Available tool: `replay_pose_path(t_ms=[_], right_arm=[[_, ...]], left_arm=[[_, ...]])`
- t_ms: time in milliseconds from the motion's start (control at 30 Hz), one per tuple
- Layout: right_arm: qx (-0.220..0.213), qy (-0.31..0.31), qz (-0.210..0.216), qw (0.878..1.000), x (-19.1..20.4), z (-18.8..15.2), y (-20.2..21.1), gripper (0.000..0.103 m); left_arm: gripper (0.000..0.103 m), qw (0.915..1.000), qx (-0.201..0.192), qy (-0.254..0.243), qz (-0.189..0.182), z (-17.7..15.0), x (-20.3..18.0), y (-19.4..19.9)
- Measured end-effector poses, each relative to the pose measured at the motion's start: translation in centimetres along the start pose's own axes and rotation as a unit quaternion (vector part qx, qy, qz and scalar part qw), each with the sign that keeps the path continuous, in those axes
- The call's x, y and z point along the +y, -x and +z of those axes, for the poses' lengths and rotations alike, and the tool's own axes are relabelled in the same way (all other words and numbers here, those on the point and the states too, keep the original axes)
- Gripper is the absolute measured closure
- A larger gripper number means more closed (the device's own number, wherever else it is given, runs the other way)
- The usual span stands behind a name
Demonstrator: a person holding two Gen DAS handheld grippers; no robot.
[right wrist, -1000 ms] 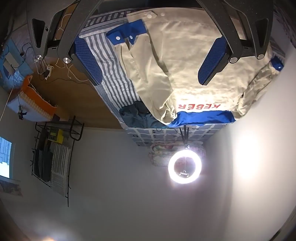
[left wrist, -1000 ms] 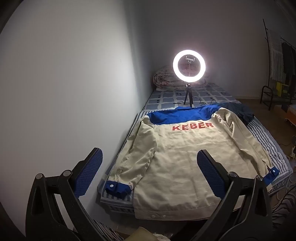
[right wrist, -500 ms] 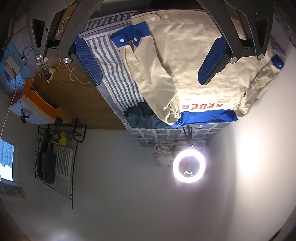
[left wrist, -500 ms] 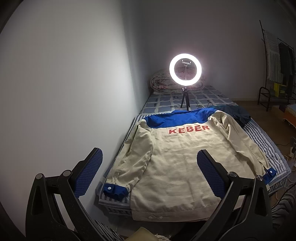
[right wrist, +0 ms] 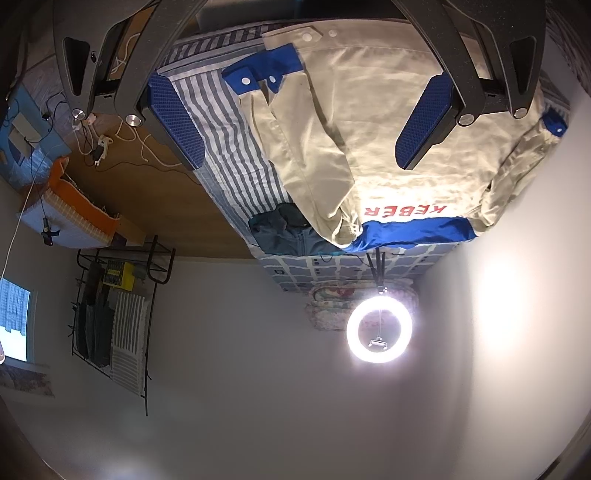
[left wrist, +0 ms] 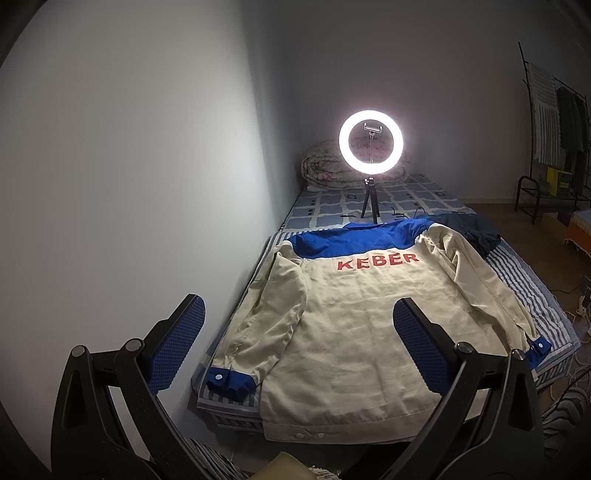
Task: Fold large clothes
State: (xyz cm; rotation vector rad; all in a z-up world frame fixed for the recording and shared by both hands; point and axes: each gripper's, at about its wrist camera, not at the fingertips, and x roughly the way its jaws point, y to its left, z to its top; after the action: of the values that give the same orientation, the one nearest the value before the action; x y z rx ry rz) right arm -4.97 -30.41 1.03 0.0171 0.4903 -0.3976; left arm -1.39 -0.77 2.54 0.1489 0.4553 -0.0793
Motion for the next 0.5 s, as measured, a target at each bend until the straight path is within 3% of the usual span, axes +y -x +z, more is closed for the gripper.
replay_pose_path(t_ms=[500], right_arm=[[0.000,0.000,0.001,1.000,-0.04,0.05,-0.11,0.001]], left_arm=[[0.000,1.0000,0.002,0.002,-0.001,0.82,-0.53,0.19]])
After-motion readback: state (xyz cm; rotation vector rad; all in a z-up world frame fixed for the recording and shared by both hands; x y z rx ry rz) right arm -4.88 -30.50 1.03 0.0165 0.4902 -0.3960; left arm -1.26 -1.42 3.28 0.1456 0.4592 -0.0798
